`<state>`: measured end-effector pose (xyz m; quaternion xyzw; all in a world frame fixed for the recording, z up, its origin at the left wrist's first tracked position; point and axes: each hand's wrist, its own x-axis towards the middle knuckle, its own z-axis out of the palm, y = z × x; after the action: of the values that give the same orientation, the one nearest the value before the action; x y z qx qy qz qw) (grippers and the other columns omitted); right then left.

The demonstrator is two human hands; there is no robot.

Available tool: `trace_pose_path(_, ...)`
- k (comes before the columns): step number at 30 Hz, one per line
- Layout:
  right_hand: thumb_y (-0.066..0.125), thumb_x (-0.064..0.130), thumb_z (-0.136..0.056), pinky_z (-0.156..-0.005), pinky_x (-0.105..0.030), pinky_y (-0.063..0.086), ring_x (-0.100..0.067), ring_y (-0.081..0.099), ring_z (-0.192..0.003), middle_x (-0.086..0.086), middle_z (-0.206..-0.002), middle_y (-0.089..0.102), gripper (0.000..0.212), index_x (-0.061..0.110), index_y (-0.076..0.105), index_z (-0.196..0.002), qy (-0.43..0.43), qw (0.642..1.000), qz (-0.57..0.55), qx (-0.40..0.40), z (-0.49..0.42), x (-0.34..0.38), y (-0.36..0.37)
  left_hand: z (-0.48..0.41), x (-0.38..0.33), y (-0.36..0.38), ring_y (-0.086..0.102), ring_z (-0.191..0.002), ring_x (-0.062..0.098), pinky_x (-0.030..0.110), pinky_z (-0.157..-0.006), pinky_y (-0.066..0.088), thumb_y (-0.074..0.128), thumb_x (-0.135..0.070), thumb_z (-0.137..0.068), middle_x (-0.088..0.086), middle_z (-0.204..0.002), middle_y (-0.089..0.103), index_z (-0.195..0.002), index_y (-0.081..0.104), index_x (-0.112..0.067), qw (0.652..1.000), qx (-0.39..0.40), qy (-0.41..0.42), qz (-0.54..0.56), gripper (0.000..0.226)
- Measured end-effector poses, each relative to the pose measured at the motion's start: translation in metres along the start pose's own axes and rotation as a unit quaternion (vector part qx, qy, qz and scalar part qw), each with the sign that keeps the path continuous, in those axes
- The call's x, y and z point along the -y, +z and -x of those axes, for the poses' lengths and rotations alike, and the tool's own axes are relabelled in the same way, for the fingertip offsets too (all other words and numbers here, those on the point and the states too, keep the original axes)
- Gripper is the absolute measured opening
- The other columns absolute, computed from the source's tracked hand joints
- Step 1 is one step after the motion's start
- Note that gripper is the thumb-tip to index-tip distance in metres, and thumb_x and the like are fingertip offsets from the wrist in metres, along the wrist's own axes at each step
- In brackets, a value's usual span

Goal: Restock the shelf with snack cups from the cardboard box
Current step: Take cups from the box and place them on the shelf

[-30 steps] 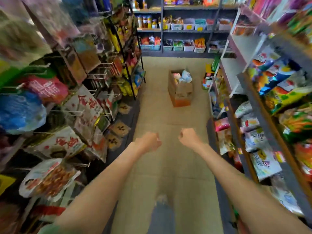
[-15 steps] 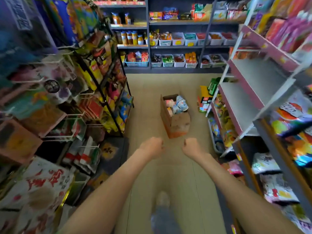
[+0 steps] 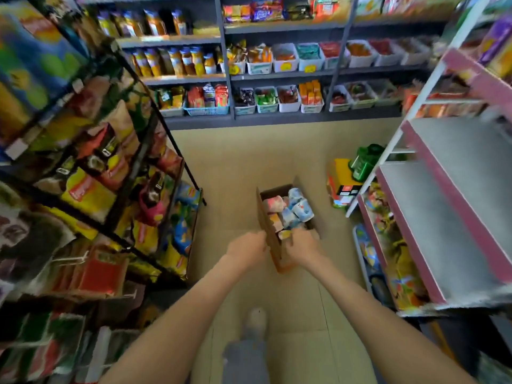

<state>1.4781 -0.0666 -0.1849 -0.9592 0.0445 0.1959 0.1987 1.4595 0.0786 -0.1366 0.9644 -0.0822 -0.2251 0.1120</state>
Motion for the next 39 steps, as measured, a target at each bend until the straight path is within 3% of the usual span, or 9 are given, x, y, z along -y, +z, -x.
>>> trace_pose_path(4,0.047,0.024,-0.087,-0.086,-0.038,0.049,-0.032,0.059,-0.105,-0.012,-0.115,0.062,0.033,0.013,0.056,-0.116,0.045,0.999,0.006,-0.013,-0.076,-0.023,-0.028,-0.104,-0.008,-0.025,0.053,-0.115,0.033,0.038,-0.087,0.044,0.041,-0.028,-0.097,0.015,-0.125,0.056,-0.125,0.047,-0.007,0.999,0.028,0.034,-0.021,0.035)
trace_pose_path(8,0.044,0.016,-0.091,-0.081,-0.031,0.043,-0.031,0.056,-0.11,-0.012,-0.121,0.058,0.034,0.015,0.05,-0.125,0.098,0.995,-0.007,0.025,-0.137,-0.055,-0.054,-0.201,-0.023,-0.041,0.054,-0.112,0.032,0.039,-0.085,0.045,0.041,-0.029,-0.096,0.014,-0.124,0.054,-0.123,0.046,-0.01,0.993,0.079,0.072,-0.052,0.034)
trace_pose_path(12,0.043,0.014,-0.089,-0.079,-0.034,0.047,-0.031,0.058,-0.103,-0.014,-0.115,0.06,0.027,0.008,0.052,-0.114,0.139,0.99,-0.012,0.036,-0.193,-0.086,-0.07,-0.271,-0.035,-0.051,0.054,-0.111,0.027,0.036,-0.082,0.045,0.039,-0.029,-0.097,0.009,-0.124,0.052,-0.118,0.047,-0.01,0.986,0.114,0.088,-0.08,0.031)
trace_pose_path(17,0.041,0.015,-0.091,-0.081,-0.034,0.044,-0.031,0.055,-0.106,-0.014,-0.118,0.056,0.031,0.006,0.049,-0.12,0.139,0.988,0.002,0.072,-0.268,-0.113,-0.07,-0.354,-0.033,-0.04,0.051,-0.116,0.028,0.037,-0.087,0.045,0.038,-0.03,-0.098,0.01,-0.131,0.047,-0.129,0.042,-0.01,0.984,0.149,0.07,-0.074,0.037)
trace_pose_path(24,0.043,0.021,-0.094,-0.085,-0.035,0.046,-0.029,0.054,-0.11,-0.012,-0.122,0.053,0.033,0.009,0.045,-0.124,0.105,0.984,0.02,0.144,-0.362,-0.124,-0.03,-0.434,-0.011,0.006,0.047,-0.12,0.03,0.037,-0.089,0.042,0.039,-0.031,-0.099,0.014,-0.135,0.044,-0.143,0.027,-0.011,0.982,0.183,-0.007,-0.042,0.05)
trace_pose_path(30,0.045,0.024,-0.094,-0.088,-0.035,0.045,-0.028,0.052,-0.114,-0.011,-0.13,0.049,0.044,0.012,0.036,-0.136,0.097,0.979,0.044,0.172,-0.434,-0.136,0.028,-0.502,0.014,0.064,0.056,-0.107,0.029,0.034,-0.074,0.042,0.038,-0.026,-0.097,0.011,-0.131,0.045,-0.129,0.041,-0.01,0.979,0.202,-0.013,0.025,0.036)
trace_pose_path(36,0.045,0.029,-0.095,-0.091,-0.032,0.041,-0.025,0.046,-0.12,-0.01,-0.137,0.044,0.052,0.01,0.029,-0.141,0.116,0.981,0.039,0.151,-0.494,-0.148,0.099,-0.564,0.045,0.127,0.047,-0.119,0.027,0.036,-0.087,0.042,0.04,-0.024,-0.097,0.01,-0.133,0.044,-0.135,0.034,-0.011,0.979,0.203,-0.001,0.031,0.04)
trace_pose_path(39,0.052,0.038,-0.092,-0.101,-0.037,0.038,-0.026,0.036,-0.13,-0.01,-0.146,0.033,0.07,0.012,0.017,-0.147,0.163,0.979,0.007,0.119,-0.518,-0.154,0.132,-0.595,0.054,0.155,0.047,-0.12,0.028,0.041,-0.093,0.043,0.042,-0.026,-0.096,0.009,-0.132,0.045,-0.14,0.03,-0.012,0.975,0.223,0.002,0.012,0.047)
